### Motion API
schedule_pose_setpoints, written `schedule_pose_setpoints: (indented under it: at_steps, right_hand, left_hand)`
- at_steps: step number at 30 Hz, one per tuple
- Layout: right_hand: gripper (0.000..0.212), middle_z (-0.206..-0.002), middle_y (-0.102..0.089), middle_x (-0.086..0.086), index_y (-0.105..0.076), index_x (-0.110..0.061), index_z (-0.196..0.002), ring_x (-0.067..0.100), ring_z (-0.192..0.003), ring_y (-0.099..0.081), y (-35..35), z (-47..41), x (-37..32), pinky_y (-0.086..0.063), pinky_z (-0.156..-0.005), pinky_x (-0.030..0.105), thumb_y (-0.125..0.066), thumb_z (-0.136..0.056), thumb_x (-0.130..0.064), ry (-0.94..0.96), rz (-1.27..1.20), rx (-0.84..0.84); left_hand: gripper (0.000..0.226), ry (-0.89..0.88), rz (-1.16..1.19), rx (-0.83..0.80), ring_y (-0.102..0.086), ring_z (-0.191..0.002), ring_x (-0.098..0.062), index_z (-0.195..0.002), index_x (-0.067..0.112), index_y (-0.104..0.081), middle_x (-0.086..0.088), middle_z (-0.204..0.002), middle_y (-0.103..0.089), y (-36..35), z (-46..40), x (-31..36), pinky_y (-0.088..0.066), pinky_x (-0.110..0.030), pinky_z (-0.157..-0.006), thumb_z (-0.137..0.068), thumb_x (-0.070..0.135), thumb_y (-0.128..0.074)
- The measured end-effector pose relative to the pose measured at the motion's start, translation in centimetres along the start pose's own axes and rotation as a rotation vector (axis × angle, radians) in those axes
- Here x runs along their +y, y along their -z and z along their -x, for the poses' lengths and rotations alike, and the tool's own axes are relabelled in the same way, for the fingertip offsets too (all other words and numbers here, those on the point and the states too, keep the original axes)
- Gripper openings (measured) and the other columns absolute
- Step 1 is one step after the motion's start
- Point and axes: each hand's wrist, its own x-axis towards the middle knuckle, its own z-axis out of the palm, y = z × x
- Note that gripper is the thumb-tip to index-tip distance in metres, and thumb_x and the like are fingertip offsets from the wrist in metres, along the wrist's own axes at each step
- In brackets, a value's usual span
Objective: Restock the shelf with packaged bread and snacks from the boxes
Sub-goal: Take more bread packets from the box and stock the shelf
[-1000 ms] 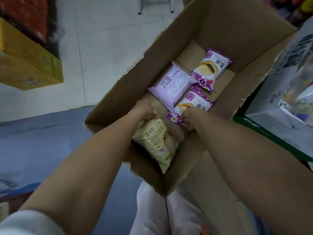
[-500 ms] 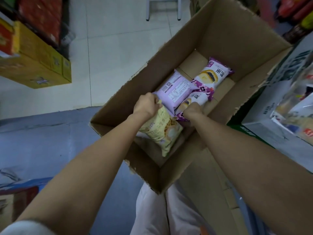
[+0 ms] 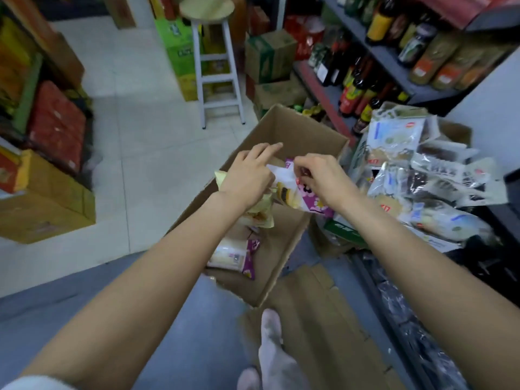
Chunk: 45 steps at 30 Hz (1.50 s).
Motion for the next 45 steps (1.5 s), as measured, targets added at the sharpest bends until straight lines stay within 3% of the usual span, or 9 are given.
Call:
schedule_pose_setpoints:
  at_steps: [4,9,16,22,27,33,38,42,45]
  right_hand:
    - [0.013,-0.072,-0.055,0.009,-0.056,-0.003,-0.073,0.022,-0.072,-0.048,7.4,3.8,-2.6,-0.029,-0.062,0.029,-0.057,-0.070,0.010,0.096,0.008,0.194]
    - [0.014,-0.081,-0.063,0.009,-0.058,-0.003,-0.078,0.020,-0.076,-0.055,15.5,9.5,-2.5,-0.044,-0.069,0.035,-0.057,-0.073,0.010,-0.038,-0.160,0.513]
    - [0.072,-0.133,-0.043,-0.003,-0.028,-0.028,-0.142,0.007,-0.122,-0.040,24.5,18.9,2.3,-0.038,-0.096,0.023,-0.068,-0.083,-0.036,-0.442,-0.444,0.742]
    - [0.052,-0.106,-0.059,-0.012,-0.048,-0.024,-0.121,-0.001,-0.091,-0.058,29.4,27.0,7.9,-0.047,-0.070,0.005,-0.074,-0.078,-0.011,-0.493,-0.533,0.743]
    - [0.037,-0.103,-0.067,0.004,-0.061,-0.022,-0.093,0.015,-0.090,-0.064,33.2,31.9,14.0,-0.054,-0.074,0.032,-0.084,-0.065,-0.016,-0.637,-0.595,1.160]
    - [0.011,-0.088,-0.070,0.011,-0.069,-0.008,-0.084,0.025,-0.085,-0.066,36.8,37.9,19.5,-0.055,-0.083,0.045,-0.076,-0.076,-0.011,-0.557,-0.876,1.419]
    - [0.029,-0.094,-0.068,0.015,-0.059,-0.014,-0.084,0.025,-0.092,-0.062,38.7,44.2,21.5,-0.051,-0.089,0.046,-0.071,-0.080,-0.040,-0.626,-0.768,1.556]
    - [0.031,-0.075,-0.063,-0.004,-0.053,-0.018,-0.075,0.018,-0.079,-0.059,39.2,50.0,21.5,-0.051,-0.077,0.043,-0.065,-0.083,-0.045,-0.713,-0.601,1.652]
    - [0.026,-0.112,-0.064,0.003,-0.057,-0.013,-0.109,0.019,-0.108,-0.059,39.3,54.5,21.1,-0.048,-0.097,0.041,-0.056,-0.093,-0.034,-0.740,-0.523,1.818]
  left_hand:
    - [0.015,-0.229,0.059,-0.030,-0.007,-0.146,-0.017,-0.096,0.021,-0.071,0.000,-0.158,-0.011,6.0,-0.7,2.9,-0.007,-0.040,-0.117,-0.086,0.027,-0.061]
    - [0.020,-0.433,0.246,0.092,-0.049,-0.109,-0.030,-0.081,0.011,-0.067,-0.011,-0.123,-0.047,14.0,-2.4,9.2,-0.039,-0.034,-0.086,-0.083,0.031,-0.068]
    - [0.020,-0.581,0.476,0.148,-0.043,-0.117,-0.032,-0.074,0.013,-0.055,-0.017,-0.112,-0.048,21.8,-6.2,20.3,-0.028,-0.030,-0.075,-0.086,0.025,-0.066]
    - [0.016,-0.745,0.533,0.172,-0.046,-0.113,-0.023,-0.077,0.014,-0.057,-0.013,-0.112,-0.049,24.6,-10.5,30.5,-0.030,-0.026,-0.078,-0.084,0.024,-0.068]
    - [0.021,-0.824,0.646,0.051,-0.037,-0.113,-0.013,-0.076,0.008,-0.049,-0.012,-0.112,-0.047,27.3,-12.8,39.4,-0.024,-0.024,-0.068,-0.090,0.020,-0.060]
    - [0.020,-0.845,0.824,0.072,-0.028,-0.122,-0.009,-0.075,0.018,-0.048,0.001,-0.124,-0.036,28.4,-16.1,48.3,-0.023,-0.026,-0.098,-0.092,0.022,-0.058]
    - [0.032,-0.923,0.914,0.100,-0.036,-0.061,-0.010,-0.067,0.020,-0.036,0.006,-0.065,-0.036,29.0,-16.8,54.5,-0.028,-0.029,-0.061,-0.096,0.017,-0.049]
    - [0.026,-0.957,0.912,0.200,-0.042,-0.063,-0.019,-0.073,0.019,-0.036,0.001,-0.065,-0.040,29.0,-15.8,60.2,-0.031,-0.035,-0.061,-0.098,0.024,-0.045]
    - [0.017,-1.002,0.876,0.306,-0.053,-0.072,-0.032,-0.083,0.016,-0.038,-0.011,-0.071,-0.050,29.3,-13.1,65.4,-0.038,-0.039,-0.064,-0.098,0.025,-0.042]
